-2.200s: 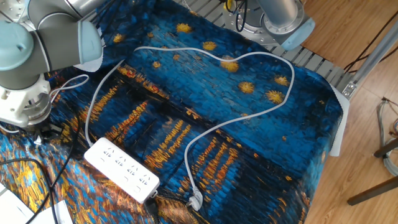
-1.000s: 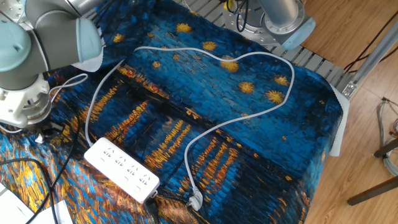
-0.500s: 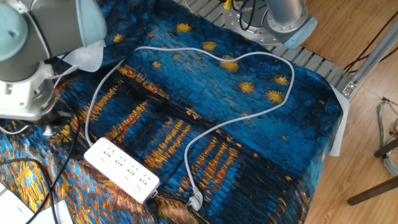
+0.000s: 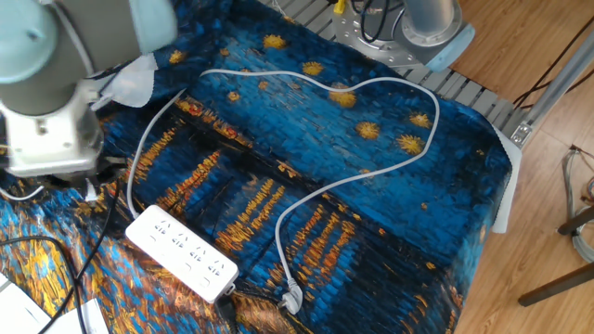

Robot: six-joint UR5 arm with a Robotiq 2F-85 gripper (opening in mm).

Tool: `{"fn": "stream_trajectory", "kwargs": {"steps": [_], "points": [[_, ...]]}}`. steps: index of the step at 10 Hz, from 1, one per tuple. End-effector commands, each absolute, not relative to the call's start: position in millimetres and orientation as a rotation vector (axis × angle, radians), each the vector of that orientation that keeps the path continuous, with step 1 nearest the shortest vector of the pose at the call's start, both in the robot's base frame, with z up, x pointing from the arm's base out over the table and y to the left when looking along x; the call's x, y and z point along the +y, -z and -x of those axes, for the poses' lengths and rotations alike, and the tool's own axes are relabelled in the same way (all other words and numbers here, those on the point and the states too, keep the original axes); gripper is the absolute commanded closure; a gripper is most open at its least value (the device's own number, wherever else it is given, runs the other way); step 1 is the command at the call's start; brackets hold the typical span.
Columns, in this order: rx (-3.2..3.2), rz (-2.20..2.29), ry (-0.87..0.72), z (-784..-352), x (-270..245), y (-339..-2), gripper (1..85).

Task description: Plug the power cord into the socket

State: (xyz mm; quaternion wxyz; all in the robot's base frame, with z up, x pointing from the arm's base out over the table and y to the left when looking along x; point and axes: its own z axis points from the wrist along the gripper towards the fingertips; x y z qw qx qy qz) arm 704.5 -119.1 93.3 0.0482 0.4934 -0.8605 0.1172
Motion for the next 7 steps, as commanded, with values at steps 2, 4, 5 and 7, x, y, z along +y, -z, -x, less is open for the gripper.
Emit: {"fn": "stream_trajectory", "kwargs": {"steps": [2, 4, 5, 7], "points": [[-2.338, -1.691, -0.22, -658, -82, -96, 84.3], [-2.3, -1.73, -0.323, -663, -80, -100, 84.3], [-2.279, -1.726, -0.367, -662, -77, -104, 84.3], [-2.263, -1.739, -0.373, -652, -61, -95, 84.3]]}}
